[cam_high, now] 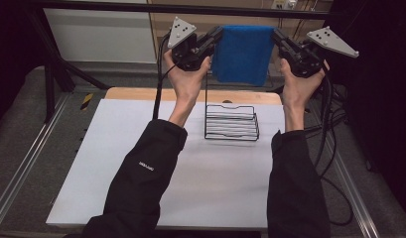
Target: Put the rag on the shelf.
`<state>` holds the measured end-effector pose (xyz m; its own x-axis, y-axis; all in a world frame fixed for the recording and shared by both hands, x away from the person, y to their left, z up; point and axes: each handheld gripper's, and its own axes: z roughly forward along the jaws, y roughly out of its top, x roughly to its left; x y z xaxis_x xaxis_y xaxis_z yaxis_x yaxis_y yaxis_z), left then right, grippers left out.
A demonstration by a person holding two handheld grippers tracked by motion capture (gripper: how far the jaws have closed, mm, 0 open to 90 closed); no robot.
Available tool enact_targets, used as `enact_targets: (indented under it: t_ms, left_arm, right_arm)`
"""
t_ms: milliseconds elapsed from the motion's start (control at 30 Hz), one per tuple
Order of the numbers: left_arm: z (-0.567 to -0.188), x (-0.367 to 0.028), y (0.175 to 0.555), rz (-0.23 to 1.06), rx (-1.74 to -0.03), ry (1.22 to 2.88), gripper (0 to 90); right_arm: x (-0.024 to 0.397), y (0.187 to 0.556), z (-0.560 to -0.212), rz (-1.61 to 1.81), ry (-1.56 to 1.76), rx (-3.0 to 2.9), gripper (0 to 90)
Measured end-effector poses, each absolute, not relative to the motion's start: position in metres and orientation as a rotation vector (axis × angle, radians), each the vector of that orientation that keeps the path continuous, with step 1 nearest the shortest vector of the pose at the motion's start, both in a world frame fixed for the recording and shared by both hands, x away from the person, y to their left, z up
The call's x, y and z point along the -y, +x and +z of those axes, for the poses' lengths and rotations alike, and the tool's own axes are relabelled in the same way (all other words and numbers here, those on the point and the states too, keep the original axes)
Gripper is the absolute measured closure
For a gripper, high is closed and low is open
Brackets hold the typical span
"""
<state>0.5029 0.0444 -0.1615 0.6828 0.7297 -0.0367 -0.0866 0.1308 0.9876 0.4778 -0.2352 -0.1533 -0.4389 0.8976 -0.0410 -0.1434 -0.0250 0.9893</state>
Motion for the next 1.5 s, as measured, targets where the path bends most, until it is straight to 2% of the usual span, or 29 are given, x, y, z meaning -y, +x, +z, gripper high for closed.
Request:
enact_targets:
  t_ms: [533,1167,1500]
  left_arm:
    - [-0.179,-0.041,0.525,0.682,-0.615,1.374,84.6]
    - [-0.216,-0.049,0.510,0.605,-0.580,1.489,84.7]
    - [-0.219,-0.052,0.502,0.582,-0.557,1.559,84.5]
  right_arm:
    - [0.239,0.502,-0.169,1.563,0.870,-1.472,87.4]
    - [0.246,0.485,-0.209,1.561,0.897,-1.588,87.2]
    - [0.251,0.473,-0.217,1.572,0.906,-1.635,86.9]
